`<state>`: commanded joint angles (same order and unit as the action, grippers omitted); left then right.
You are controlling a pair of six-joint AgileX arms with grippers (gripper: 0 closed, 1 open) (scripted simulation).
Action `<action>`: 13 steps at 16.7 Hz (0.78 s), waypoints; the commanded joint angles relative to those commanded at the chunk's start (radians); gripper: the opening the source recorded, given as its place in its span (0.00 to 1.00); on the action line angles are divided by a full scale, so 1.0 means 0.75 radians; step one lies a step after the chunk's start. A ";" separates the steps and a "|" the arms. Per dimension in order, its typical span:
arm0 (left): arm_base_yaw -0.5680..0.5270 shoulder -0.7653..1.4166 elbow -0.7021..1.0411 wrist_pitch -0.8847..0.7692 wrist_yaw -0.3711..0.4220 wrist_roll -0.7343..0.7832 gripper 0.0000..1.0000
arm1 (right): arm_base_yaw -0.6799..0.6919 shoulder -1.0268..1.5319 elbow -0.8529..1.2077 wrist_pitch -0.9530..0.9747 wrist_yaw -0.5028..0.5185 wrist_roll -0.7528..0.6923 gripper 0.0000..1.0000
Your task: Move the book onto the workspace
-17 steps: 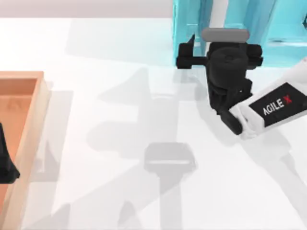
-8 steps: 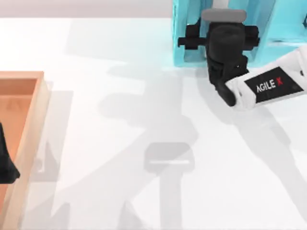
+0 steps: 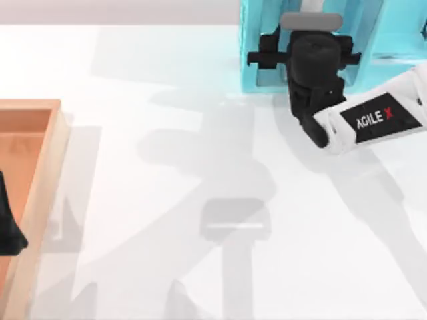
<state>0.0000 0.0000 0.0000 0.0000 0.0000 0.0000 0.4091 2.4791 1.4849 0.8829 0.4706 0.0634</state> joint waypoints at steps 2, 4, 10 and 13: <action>0.000 0.000 0.000 0.000 0.000 0.000 1.00 | 0.000 0.000 0.000 0.000 0.000 0.000 0.47; 0.000 0.000 0.000 0.000 0.000 0.000 1.00 | 0.000 0.000 0.000 0.000 0.000 0.000 0.32; 0.000 0.000 0.000 0.000 0.000 0.000 1.00 | 0.000 0.000 0.000 0.000 0.000 0.000 0.00; 0.000 0.000 0.000 0.000 0.000 0.000 1.00 | 0.000 0.000 0.000 0.000 0.000 0.000 0.00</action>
<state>0.0000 0.0000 0.0000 0.0000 0.0000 0.0000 0.4091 2.4791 1.4849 0.8829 0.4706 0.0634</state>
